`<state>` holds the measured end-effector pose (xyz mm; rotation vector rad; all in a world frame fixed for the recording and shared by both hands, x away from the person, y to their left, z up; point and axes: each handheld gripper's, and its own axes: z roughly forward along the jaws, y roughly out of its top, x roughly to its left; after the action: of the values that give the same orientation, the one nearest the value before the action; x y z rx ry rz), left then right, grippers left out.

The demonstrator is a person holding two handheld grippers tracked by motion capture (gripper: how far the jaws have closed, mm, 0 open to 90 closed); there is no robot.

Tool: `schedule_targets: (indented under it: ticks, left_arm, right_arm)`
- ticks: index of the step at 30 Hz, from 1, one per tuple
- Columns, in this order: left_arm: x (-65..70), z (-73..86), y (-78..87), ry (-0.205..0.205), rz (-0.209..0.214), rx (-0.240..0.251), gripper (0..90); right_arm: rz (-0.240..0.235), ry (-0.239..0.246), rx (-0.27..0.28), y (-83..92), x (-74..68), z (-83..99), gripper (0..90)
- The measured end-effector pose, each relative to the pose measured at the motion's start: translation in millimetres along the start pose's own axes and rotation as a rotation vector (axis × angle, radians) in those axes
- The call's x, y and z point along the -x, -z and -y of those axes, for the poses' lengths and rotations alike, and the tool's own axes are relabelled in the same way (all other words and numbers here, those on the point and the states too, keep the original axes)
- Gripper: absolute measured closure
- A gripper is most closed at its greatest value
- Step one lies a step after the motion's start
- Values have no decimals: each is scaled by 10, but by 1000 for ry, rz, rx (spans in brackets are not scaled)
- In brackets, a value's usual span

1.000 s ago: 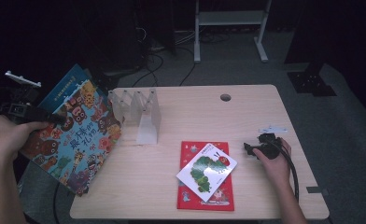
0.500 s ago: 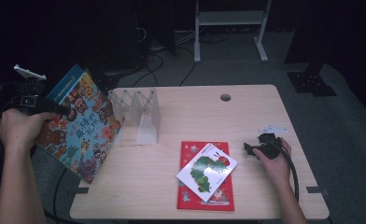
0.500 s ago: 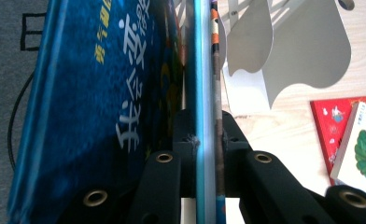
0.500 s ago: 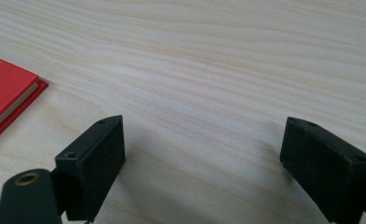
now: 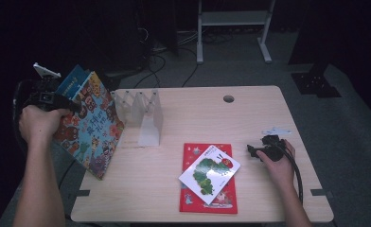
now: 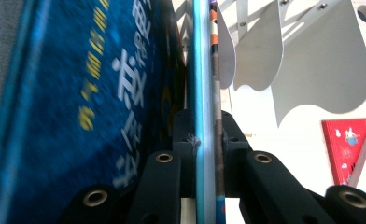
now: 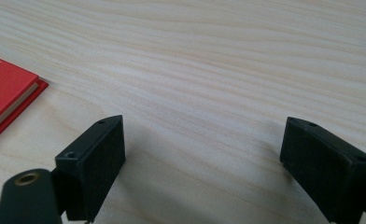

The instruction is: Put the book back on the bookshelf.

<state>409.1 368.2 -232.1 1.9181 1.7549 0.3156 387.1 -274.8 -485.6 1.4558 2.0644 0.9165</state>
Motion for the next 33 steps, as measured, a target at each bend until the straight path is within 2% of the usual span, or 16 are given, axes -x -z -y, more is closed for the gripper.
schedule_targets:
  ticks: [8, 14, 21, 25, 33]
  left_arm:
    - [47, -42, -55, 16, -26, 7, 807]
    - [90, -68, -94, 13, -43, 13, 806]
    - [92, -63, -110, 2, -56, 10, 802]
    - [92, -34, -108, -5, -101, 4, 771]
    - [55, -5, -73, -28, -106, -27, 732]
  right_arm:
    - [0, 0, 0, 0, 0, 0, 130]
    - [0, 0, 0, 0, 0, 0, 130]
    - [0, 0, 0, 0, 0, 0, 130]
    - [0, 0, 0, 0, -1, 0, 130]
    - [0, 0, 0, 0, -1, 1, 130]
